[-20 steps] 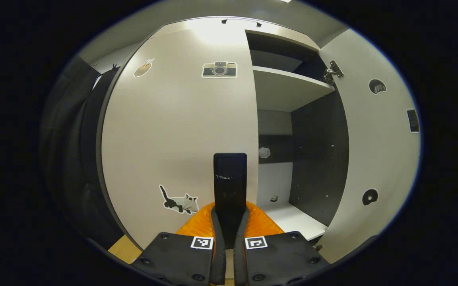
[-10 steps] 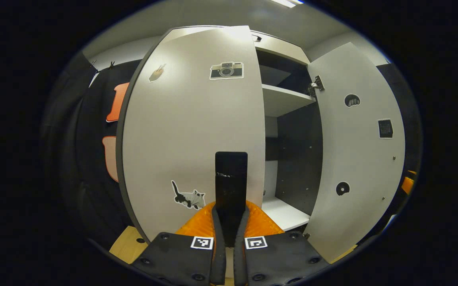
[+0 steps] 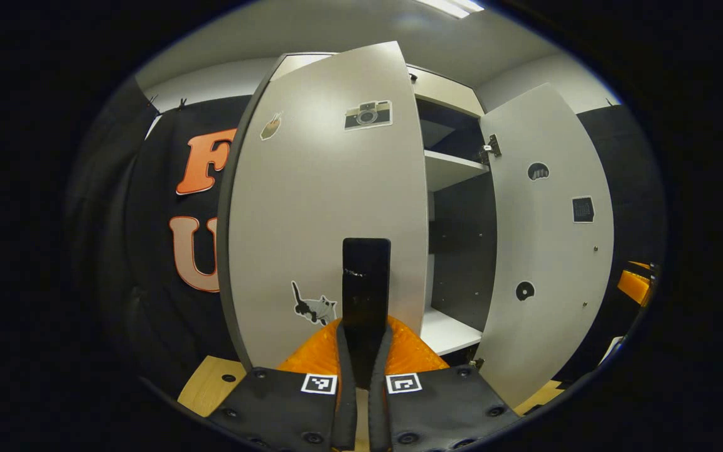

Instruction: Open the right door of the double-door shoe cabinet with the right hand, and open the left door with the left hand.

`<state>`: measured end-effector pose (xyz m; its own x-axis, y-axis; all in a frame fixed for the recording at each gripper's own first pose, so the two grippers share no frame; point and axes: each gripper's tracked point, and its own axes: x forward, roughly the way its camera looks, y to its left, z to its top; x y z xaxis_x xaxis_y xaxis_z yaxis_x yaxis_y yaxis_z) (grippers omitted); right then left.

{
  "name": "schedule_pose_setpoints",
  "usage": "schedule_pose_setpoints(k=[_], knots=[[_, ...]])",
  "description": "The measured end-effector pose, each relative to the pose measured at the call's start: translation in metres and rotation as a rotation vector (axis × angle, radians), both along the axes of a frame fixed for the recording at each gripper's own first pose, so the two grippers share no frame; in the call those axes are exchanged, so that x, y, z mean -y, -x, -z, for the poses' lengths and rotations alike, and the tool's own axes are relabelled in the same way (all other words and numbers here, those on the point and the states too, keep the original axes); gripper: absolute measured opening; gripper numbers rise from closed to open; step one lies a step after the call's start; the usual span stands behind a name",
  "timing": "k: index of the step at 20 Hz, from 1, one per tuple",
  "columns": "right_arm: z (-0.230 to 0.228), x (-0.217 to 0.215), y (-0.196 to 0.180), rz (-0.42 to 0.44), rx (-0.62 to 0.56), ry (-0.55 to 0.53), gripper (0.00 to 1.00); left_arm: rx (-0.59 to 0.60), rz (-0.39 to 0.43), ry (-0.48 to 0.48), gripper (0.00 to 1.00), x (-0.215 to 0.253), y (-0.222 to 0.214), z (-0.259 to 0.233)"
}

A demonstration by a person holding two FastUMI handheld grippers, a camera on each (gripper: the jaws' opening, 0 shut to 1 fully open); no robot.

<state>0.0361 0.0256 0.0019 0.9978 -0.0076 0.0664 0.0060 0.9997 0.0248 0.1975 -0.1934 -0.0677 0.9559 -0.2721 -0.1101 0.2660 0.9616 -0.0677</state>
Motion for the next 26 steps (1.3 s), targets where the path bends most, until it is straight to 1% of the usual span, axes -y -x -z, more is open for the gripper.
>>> schedule_pose_setpoints(k=[5, 10, 13, 19, 21, 26], knots=[[-0.002, -0.022, 0.000, -0.029, 0.005, 0.005, 0.93, -0.001, 0.002, 0.009, 0.14, -0.004, 0.004, 0.001], [0.001, -0.043, -0.006, -0.065, 0.002, 0.010, 0.93, 0.007, -0.018, 0.003, 0.14, -0.013, 0.005, 0.001], [0.008, -0.055, -0.009, -0.091, -0.011, 0.015, 0.93, 0.011, -0.032, 0.017, 0.14, -0.016, 0.005, -0.001], [0.016, -0.071, -0.013, -0.119, -0.026, 0.025, 0.93, -0.012, -0.051, -0.004, 0.13, -0.025, 0.008, 0.001], [0.015, -0.071, -0.015, -0.117, -0.026, 0.027, 0.93, -0.014, -0.051, -0.021, 0.13, -0.028, 0.009, 0.001], [0.014, -0.075, -0.017, -0.126, -0.019, 0.029, 0.93, -0.003, -0.080, -0.050, 0.13, -0.039, 0.007, -0.001]])
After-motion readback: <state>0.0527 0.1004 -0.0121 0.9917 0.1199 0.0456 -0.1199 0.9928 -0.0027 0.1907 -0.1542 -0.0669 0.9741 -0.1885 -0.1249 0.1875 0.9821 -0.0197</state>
